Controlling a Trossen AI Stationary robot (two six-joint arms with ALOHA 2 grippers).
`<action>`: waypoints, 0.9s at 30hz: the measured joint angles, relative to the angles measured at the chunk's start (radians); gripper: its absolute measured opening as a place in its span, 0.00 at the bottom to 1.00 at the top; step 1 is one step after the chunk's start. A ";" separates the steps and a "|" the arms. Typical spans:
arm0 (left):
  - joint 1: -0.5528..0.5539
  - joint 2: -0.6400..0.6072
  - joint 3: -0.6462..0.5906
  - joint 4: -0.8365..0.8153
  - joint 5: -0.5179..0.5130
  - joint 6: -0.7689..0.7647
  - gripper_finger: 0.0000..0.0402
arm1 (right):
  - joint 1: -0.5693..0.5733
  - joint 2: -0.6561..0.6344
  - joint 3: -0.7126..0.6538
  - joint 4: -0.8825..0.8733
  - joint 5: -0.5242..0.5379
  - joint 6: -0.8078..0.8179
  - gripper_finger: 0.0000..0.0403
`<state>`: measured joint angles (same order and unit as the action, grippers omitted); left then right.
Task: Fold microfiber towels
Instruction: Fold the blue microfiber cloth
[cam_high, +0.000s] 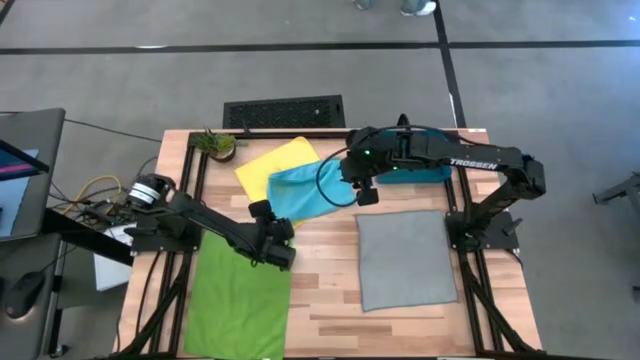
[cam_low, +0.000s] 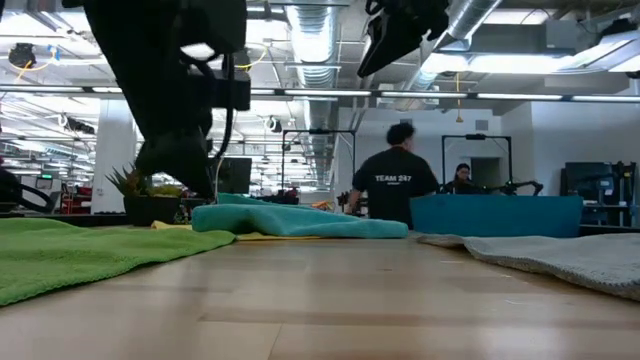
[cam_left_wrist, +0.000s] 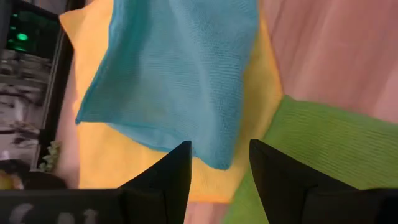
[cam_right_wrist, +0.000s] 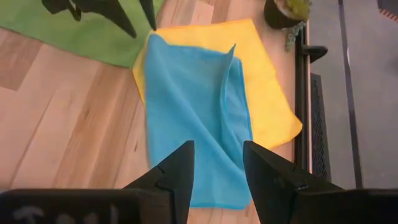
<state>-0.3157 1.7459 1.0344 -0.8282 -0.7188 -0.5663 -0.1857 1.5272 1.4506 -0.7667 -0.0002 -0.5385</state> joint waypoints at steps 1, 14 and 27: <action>0.000 0.008 0.000 0.012 0.001 0.000 0.39 | 0.000 -0.001 0.000 0.001 0.000 0.000 0.40; 0.073 0.025 -0.088 0.218 0.010 0.092 0.39 | 0.000 -0.002 0.001 0.012 0.000 0.016 0.39; 0.148 0.021 -0.153 0.358 0.102 0.167 0.39 | 0.000 -0.002 0.001 0.011 0.000 0.017 0.39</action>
<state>-0.1673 1.7672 0.8810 -0.4702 -0.6167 -0.3998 -0.1856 1.5253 1.4517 -0.7554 0.0002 -0.5213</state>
